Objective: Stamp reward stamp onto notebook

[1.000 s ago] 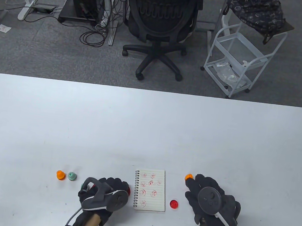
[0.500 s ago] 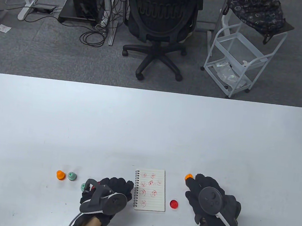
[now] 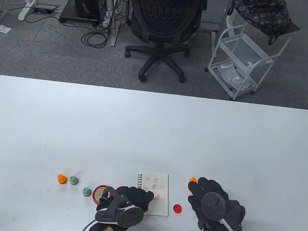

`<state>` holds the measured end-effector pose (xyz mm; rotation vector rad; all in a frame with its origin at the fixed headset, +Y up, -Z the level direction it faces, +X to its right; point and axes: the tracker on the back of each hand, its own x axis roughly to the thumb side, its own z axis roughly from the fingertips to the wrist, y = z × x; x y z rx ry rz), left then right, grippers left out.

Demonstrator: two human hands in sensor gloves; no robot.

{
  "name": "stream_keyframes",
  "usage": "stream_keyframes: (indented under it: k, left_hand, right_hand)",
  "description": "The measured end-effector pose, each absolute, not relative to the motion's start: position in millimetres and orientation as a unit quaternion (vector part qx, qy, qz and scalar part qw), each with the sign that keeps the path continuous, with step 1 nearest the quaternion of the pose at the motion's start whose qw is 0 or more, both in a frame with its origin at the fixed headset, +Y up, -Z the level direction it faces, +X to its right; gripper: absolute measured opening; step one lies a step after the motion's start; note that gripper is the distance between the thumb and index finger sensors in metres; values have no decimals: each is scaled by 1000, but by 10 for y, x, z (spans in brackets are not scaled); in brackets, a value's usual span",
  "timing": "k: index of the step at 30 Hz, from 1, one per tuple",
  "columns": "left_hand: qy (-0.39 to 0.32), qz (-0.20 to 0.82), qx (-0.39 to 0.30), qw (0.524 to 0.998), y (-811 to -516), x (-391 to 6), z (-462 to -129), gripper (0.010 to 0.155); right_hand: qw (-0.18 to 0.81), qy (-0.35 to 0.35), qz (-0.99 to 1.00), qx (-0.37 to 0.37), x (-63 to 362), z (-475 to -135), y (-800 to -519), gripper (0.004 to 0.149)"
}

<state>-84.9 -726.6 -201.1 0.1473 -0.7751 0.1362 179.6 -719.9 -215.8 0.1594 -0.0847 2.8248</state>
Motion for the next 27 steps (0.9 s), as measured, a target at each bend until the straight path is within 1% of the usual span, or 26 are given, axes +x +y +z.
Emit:
stream_keyframes:
  k: [10, 13, 16, 23, 27]
  left_hand:
    - [-416, 1, 51, 908, -7153, -566, -2066, 49]
    - [-421, -12, 49, 906, -7200, -478, -2091, 49]
    - [-422, -2, 42, 906, -7259, -433, -2098, 49]
    - [-425, -9, 32, 905, -7365, -436, -2094, 49]
    - [-425, -4, 31, 905, -7366, -434, -2095, 49]
  right_hand:
    - [153, -37, 986, 51, 1795, -2146, -7183, 54]
    - [151, -39, 986, 52, 1795, -2141, -7179, 54]
    - [151, -40, 986, 53, 1795, -2142, -7176, 54]
    - [145, -39, 987, 58, 1776, -2147, -7177, 54]
    - [143, -37, 987, 60, 1772, -2147, -7181, 54]
